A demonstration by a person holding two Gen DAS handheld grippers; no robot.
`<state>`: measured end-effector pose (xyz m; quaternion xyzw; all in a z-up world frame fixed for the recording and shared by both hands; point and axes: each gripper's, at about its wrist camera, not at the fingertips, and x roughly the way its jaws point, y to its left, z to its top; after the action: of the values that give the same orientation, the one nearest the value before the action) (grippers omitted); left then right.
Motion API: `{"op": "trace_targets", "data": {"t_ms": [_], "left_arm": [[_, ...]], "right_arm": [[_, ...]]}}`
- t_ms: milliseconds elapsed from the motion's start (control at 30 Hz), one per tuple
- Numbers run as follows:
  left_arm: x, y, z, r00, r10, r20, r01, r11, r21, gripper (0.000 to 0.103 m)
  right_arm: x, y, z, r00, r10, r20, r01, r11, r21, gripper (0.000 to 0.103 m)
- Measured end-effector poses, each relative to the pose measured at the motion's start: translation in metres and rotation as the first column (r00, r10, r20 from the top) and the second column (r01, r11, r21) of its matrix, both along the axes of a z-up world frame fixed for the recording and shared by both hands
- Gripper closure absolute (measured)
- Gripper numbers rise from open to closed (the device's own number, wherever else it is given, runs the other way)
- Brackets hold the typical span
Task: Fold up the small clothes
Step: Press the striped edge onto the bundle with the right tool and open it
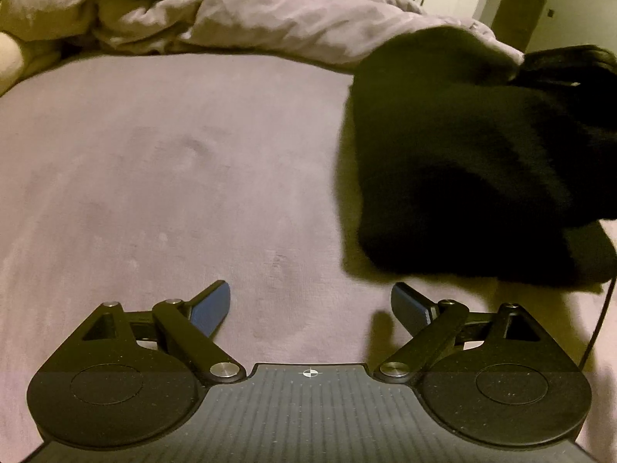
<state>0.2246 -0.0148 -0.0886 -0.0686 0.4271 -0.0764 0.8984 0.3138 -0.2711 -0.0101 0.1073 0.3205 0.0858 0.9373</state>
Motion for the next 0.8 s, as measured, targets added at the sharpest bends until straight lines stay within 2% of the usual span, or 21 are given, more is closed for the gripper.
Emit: {"op": "trace_targets", "data": {"t_ms": [67,167,233,333,400,433,467,533,600,667,700,767,800], "left_arm": [[-0.001,-0.005,-0.003,1.0,-0.004,-0.001,0.004,1.0,-0.002,0.009],[0.001,-0.013,0.001,1.0,-0.011,0.003,0.011,1.0,0.002,0.009],[0.003,-0.018,0.002,1.0,-0.016,-0.001,0.016,1.0,-0.01,0.009],[0.009,-0.027,0.003,1.0,-0.018,-0.012,0.018,1.0,-0.003,0.009],[0.014,-0.034,0.007,1.0,-0.025,-0.007,0.025,1.0,0.004,0.009],[0.017,-0.036,0.01,1.0,-0.028,-0.002,0.028,1.0,0.004,0.009],[0.02,-0.039,0.012,1.0,-0.03,0.004,0.03,1.0,0.003,0.009],[0.025,-0.045,0.016,0.999,-0.038,0.013,0.038,0.999,0.002,0.009],[0.029,-0.053,0.018,0.999,-0.046,0.025,0.046,0.999,0.006,0.009],[0.033,-0.06,0.019,0.999,-0.049,0.022,0.049,0.999,0.016,0.009],[0.032,-0.062,0.02,0.998,-0.052,0.027,0.051,0.999,0.009,0.009],[0.031,-0.064,0.02,0.998,-0.052,0.024,0.052,0.999,-0.002,0.009],[0.03,-0.063,0.02,0.998,-0.054,0.02,0.054,0.999,-0.002,0.009]], "right_arm": [[-0.013,0.004,0.018,0.996,0.017,0.091,-0.004,0.991,-0.135,0.082],[-0.026,-0.005,0.024,0.987,0.034,0.155,0.012,0.959,-0.282,0.082],[-0.027,-0.021,0.013,0.988,0.001,0.157,0.056,0.932,-0.359,0.082],[-0.014,-0.05,-0.028,0.994,-0.068,0.088,0.099,0.904,-0.416,0.08],[-0.008,-0.064,-0.056,0.992,-0.107,0.068,0.126,0.901,-0.414,0.079],[-0.009,-0.073,-0.06,0.988,-0.128,0.081,0.149,0.921,-0.361,0.079],[-0.007,-0.077,-0.059,0.987,-0.138,0.084,0.159,0.933,-0.323,0.079],[-0.005,-0.078,-0.05,0.988,-0.132,0.075,0.149,0.94,-0.308,0.078],[-0.005,-0.074,-0.036,0.988,-0.115,0.107,0.145,0.929,-0.34,0.078],[-0.002,-0.071,-0.03,0.981,-0.112,0.156,0.167,0.899,-0.406,0.081],[0.002,-0.073,-0.032,0.98,-0.129,0.153,0.183,0.883,-0.431,0.081],[0.007,-0.086,-0.048,0.987,-0.155,0.052,0.163,0.911,-0.379,0.08],[0.005,-0.091,-0.052,0.988,-0.151,0.035,0.153,0.923,-0.352,0.08]]}}
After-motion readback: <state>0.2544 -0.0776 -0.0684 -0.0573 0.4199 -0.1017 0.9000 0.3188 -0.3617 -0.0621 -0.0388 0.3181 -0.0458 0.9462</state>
